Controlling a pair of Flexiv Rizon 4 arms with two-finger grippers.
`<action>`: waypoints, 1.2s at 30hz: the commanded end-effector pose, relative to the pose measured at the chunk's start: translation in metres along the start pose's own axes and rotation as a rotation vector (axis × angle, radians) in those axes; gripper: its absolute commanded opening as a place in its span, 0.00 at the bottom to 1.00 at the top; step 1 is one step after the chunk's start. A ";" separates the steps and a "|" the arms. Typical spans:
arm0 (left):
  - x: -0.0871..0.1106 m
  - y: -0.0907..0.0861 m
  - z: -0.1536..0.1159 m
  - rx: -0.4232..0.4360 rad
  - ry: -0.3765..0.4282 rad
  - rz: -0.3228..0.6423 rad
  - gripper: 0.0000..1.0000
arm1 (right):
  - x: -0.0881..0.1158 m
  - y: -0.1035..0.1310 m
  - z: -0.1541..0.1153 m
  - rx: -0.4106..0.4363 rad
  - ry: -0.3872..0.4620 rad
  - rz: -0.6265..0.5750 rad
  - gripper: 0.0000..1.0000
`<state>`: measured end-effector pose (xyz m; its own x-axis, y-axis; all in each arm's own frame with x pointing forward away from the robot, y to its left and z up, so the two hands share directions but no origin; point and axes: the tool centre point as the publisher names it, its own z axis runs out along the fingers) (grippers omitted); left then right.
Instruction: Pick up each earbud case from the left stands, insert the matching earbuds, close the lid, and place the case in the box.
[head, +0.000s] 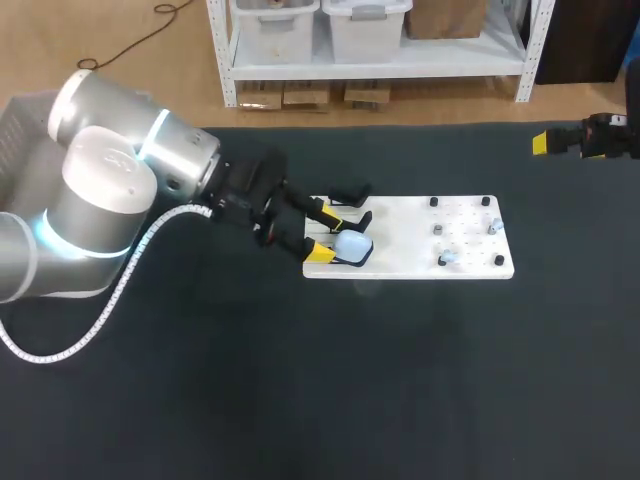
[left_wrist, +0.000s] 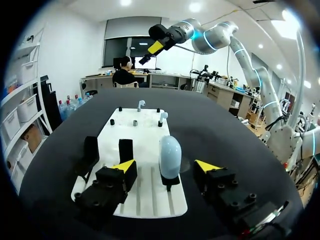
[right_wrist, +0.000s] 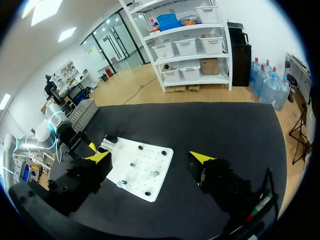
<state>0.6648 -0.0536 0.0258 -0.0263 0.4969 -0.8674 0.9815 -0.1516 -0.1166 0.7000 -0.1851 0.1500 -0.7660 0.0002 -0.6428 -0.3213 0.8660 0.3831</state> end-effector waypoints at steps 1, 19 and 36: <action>0.003 0.000 0.005 0.008 -0.007 -0.001 0.75 | 0.000 0.000 0.000 0.000 0.000 0.000 1.00; 0.003 0.000 0.016 0.001 -0.041 -0.011 0.76 | 0.000 0.000 0.000 0.000 0.000 0.000 1.00; 0.003 0.002 0.022 -0.005 -0.049 -0.014 0.57 | 0.000 0.000 0.000 0.000 0.000 0.000 1.00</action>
<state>0.6627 -0.0706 0.0143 -0.0507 0.4596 -0.8867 0.9813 -0.1423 -0.1298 0.7000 -0.1851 0.1500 -0.7660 0.0002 -0.6428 -0.3213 0.8660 0.3831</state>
